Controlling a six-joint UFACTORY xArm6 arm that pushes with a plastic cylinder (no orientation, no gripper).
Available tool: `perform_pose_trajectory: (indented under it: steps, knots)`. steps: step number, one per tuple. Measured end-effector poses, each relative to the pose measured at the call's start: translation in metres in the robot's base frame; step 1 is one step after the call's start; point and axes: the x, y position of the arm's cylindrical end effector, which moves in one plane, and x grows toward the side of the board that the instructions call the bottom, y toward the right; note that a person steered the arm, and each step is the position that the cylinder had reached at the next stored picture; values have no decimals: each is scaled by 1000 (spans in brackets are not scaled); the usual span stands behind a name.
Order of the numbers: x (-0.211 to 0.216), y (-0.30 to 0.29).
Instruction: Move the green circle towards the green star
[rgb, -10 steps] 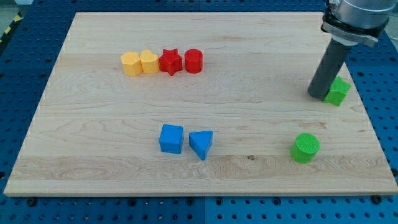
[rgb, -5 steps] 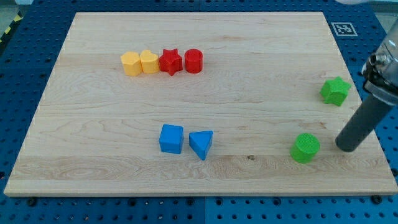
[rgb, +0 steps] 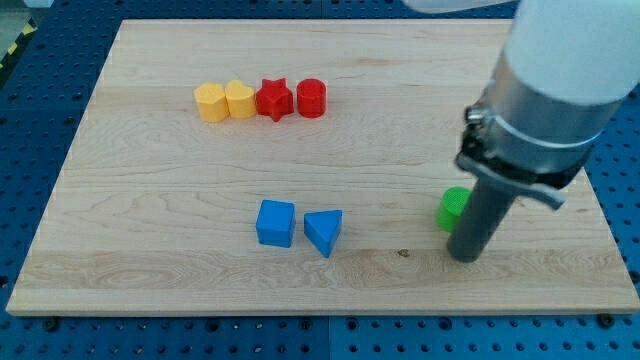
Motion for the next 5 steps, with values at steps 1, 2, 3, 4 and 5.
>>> perform_pose_trajectory:
  steps: [1,2,3,4,5]
  knots:
    - [1,-3]
    - [-20,-3]
    - [-34,-3]
    - [-33,-5]
    - [-46,4]
